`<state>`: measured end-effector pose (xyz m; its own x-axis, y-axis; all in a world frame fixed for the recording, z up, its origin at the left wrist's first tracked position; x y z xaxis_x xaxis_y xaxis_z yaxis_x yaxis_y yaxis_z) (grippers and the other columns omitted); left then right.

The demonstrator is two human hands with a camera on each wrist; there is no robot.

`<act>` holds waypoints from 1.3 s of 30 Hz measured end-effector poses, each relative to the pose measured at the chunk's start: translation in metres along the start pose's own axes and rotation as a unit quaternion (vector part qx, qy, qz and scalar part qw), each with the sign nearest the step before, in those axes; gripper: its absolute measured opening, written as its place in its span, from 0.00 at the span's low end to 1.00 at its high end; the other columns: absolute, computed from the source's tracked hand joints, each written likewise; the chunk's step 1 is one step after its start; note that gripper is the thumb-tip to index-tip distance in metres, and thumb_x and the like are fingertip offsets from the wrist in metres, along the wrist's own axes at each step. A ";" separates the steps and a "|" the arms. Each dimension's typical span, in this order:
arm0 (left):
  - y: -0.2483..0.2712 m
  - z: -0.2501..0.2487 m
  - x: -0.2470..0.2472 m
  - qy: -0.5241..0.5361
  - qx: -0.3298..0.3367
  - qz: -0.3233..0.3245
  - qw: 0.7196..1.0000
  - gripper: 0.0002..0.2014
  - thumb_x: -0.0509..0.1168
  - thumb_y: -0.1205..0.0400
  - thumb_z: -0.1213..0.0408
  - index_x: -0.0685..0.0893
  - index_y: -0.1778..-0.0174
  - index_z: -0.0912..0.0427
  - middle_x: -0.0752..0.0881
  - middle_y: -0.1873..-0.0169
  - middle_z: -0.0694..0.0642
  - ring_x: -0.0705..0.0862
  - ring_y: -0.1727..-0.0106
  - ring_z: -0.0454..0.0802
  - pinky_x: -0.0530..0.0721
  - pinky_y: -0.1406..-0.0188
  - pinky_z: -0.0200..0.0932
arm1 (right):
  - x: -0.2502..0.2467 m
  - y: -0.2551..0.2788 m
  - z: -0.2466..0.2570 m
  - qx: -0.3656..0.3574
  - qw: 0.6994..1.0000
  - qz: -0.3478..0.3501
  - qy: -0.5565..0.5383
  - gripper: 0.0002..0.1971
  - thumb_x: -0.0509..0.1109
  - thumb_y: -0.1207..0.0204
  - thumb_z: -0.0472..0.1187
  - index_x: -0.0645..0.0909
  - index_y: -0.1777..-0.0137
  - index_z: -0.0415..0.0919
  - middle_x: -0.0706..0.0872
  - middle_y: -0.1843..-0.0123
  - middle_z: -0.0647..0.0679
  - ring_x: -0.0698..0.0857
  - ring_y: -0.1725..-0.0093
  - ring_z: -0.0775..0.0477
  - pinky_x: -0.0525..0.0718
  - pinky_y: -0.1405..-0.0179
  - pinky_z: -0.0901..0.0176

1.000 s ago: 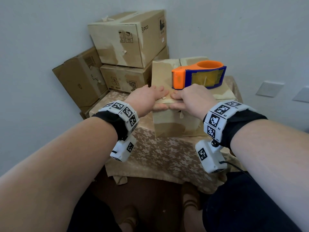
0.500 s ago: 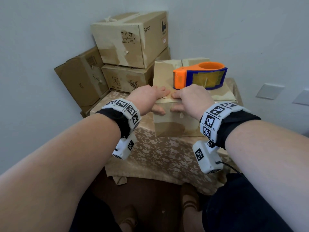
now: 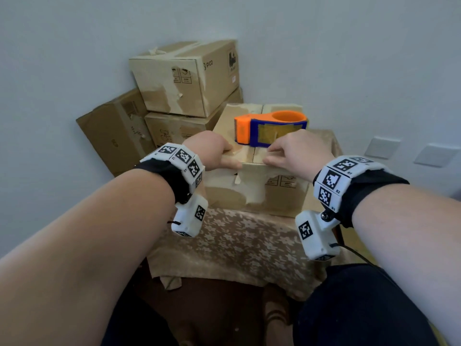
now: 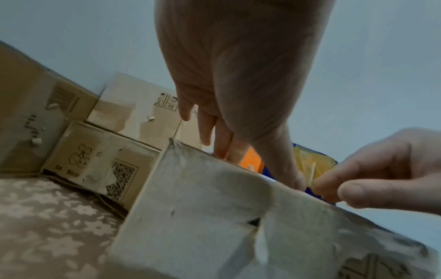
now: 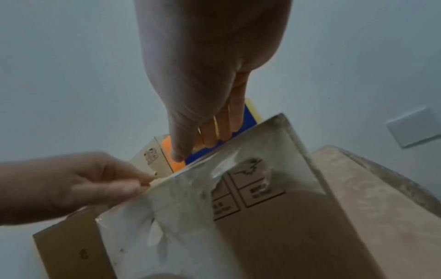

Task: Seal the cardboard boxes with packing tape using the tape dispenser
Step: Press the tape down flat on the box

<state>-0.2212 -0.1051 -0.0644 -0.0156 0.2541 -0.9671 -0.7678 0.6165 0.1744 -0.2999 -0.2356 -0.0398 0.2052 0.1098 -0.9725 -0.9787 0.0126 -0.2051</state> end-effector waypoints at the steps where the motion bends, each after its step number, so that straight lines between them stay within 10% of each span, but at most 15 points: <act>1: -0.001 -0.005 -0.001 0.040 0.009 -0.014 0.999 0.31 0.58 0.21 0.35 0.79 0.32 0.56 0.85 0.45 0.58 0.82 0.41 0.58 0.79 0.41 0.51 | 0.002 0.001 -0.002 -0.003 1.000 0.001 0.014 0.17 0.64 0.22 0.60 0.87 0.43 0.52 0.89 0.49 0.49 0.84 0.47 0.45 0.81 0.59 0.56; 8: -0.003 -0.029 0.005 0.158 0.067 -0.148 0.974 0.24 0.59 0.17 0.44 0.83 0.34 0.57 0.86 0.39 0.57 0.82 0.38 0.57 0.77 0.40 0.51 | 0.017 0.003 0.001 -0.032 0.997 -0.008 0.076 0.25 0.56 0.21 0.66 0.82 0.62 0.48 0.84 0.65 0.51 0.84 0.61 0.47 0.72 0.72 0.59; 13: 0.001 -0.025 0.008 0.185 0.044 -0.202 0.961 0.43 0.44 0.31 0.29 0.86 0.39 0.59 0.88 0.45 0.60 0.85 0.44 0.58 0.81 0.47 0.53 | 0.018 0.007 0.005 -0.027 0.991 -0.027 0.128 0.24 0.55 0.20 0.67 0.80 0.59 0.49 0.78 0.66 0.52 0.78 0.63 0.47 0.59 0.77 0.61; 27: 0.005 -0.031 0.011 0.165 0.057 -0.243 0.954 0.38 0.52 0.28 0.34 0.87 0.41 0.64 0.89 0.49 0.64 0.89 0.51 0.62 0.88 0.59 0.55 | 0.029 0.009 0.005 -0.016 0.989 -0.039 0.141 0.27 0.54 0.20 0.67 0.82 0.45 0.46 0.77 0.64 0.49 0.75 0.64 0.45 0.68 0.69 0.56; 39: -0.001 -0.032 0.009 0.085 0.035 -0.188 0.978 0.33 0.67 0.26 0.39 0.78 0.28 0.55 0.83 0.34 0.54 0.82 0.36 0.55 0.80 0.41 0.52 | 0.030 0.008 0.006 -0.021 0.991 -0.024 0.134 0.24 0.64 0.23 0.65 0.82 0.42 0.45 0.87 0.55 0.45 0.85 0.54 0.41 0.72 0.65 0.56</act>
<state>-0.2405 -0.1272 -0.0790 0.1488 -0.1248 -0.9810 -0.6944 0.6931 -0.1934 -0.3017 -0.2261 -0.0696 0.2526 -0.1569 -0.9548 -0.9675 -0.0299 -0.2511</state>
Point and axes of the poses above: each hand's wrist, its own y-axis away from the middle knuckle, its own x-axis out of the palm, z = x × y, the point moved 9 cm from there along -y, towards the middle knuckle
